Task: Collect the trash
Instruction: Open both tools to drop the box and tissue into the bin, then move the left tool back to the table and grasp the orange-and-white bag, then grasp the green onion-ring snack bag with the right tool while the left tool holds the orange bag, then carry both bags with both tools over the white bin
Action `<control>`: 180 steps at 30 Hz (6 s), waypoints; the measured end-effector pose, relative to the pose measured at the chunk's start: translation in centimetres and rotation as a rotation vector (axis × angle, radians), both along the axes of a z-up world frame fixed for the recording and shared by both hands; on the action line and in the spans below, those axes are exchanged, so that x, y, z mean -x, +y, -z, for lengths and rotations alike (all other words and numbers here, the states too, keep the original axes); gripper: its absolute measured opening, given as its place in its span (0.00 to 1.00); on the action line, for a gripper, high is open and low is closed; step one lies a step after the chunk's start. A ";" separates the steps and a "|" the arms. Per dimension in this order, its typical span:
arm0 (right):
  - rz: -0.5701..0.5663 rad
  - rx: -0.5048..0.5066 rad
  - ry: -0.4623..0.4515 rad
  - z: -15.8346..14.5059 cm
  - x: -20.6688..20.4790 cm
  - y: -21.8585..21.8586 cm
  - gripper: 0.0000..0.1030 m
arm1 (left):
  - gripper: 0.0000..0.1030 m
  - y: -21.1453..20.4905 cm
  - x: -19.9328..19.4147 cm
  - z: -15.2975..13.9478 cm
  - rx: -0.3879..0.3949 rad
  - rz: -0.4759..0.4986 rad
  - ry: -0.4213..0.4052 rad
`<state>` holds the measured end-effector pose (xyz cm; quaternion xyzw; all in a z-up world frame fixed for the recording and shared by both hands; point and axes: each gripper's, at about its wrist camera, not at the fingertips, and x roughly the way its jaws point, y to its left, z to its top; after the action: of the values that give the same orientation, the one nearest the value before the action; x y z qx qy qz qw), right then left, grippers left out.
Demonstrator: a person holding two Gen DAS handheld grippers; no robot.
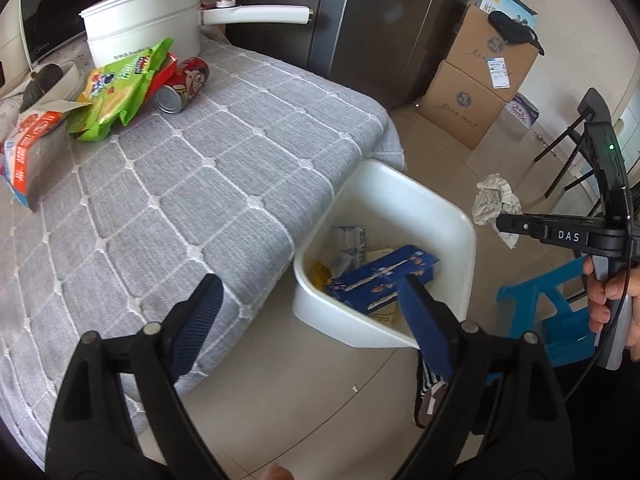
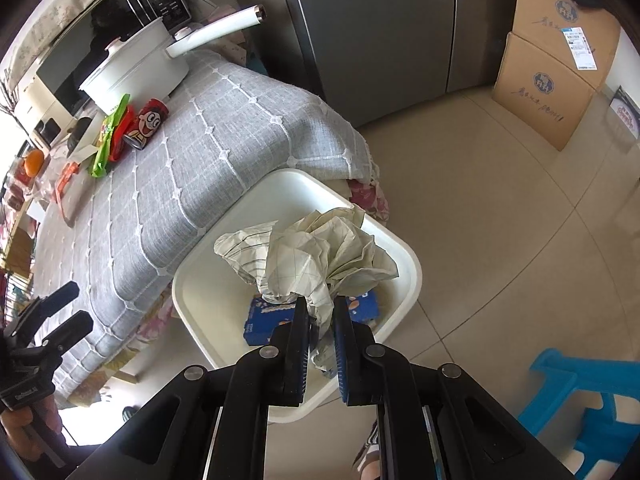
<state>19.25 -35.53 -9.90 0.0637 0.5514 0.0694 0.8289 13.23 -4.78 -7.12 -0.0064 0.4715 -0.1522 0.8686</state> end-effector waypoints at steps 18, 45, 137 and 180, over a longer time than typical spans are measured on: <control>-0.007 0.018 0.043 1.0 -1.3 3.9 0.31 | 0.99 4.8 2.4 -1.6 -0.129 -0.079 -0.088; -0.103 0.076 0.001 -0.4 -2.4 12.2 0.76 | 0.99 16.7 4.5 -1.5 -0.267 -0.238 -0.120; -0.227 -0.382 -0.122 1.1 -20.7 35.4 0.15 | 0.03 34.5 1.3 0.0 -0.039 -0.602 -0.126; -0.135 -0.240 -0.283 -9.1 -0.8 7.7 0.12 | 0.03 17.2 6.3 -2.0 0.083 -0.383 -0.147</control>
<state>20.02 -27.80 -0.81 0.1147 0.4202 0.1983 0.8780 6.96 12.38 -5.12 -0.1207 0.3903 -0.0035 0.9127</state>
